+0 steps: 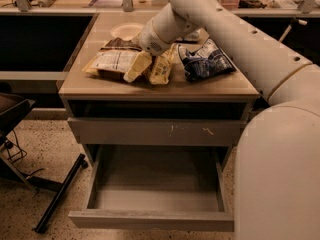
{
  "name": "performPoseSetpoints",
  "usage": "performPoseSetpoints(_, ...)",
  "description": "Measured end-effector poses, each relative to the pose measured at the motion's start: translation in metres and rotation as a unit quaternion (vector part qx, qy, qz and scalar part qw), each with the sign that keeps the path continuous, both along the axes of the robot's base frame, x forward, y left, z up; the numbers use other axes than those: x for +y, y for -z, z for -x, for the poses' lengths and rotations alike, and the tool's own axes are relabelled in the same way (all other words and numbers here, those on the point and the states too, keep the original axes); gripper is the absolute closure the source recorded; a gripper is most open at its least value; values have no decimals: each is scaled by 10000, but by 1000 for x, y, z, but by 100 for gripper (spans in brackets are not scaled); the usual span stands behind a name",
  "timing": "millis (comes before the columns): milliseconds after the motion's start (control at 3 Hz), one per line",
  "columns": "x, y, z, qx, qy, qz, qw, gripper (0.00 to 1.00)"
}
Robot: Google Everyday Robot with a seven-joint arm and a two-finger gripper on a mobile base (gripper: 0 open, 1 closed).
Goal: Place brown chip bag into middle drawer
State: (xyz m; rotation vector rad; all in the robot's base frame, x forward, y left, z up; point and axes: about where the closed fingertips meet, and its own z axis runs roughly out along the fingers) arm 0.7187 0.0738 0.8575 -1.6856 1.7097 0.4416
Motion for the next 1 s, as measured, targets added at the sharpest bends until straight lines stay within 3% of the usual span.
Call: performPoseSetpoints(1000, -2, 4, 5, 53, 95, -34, 9999, 89)
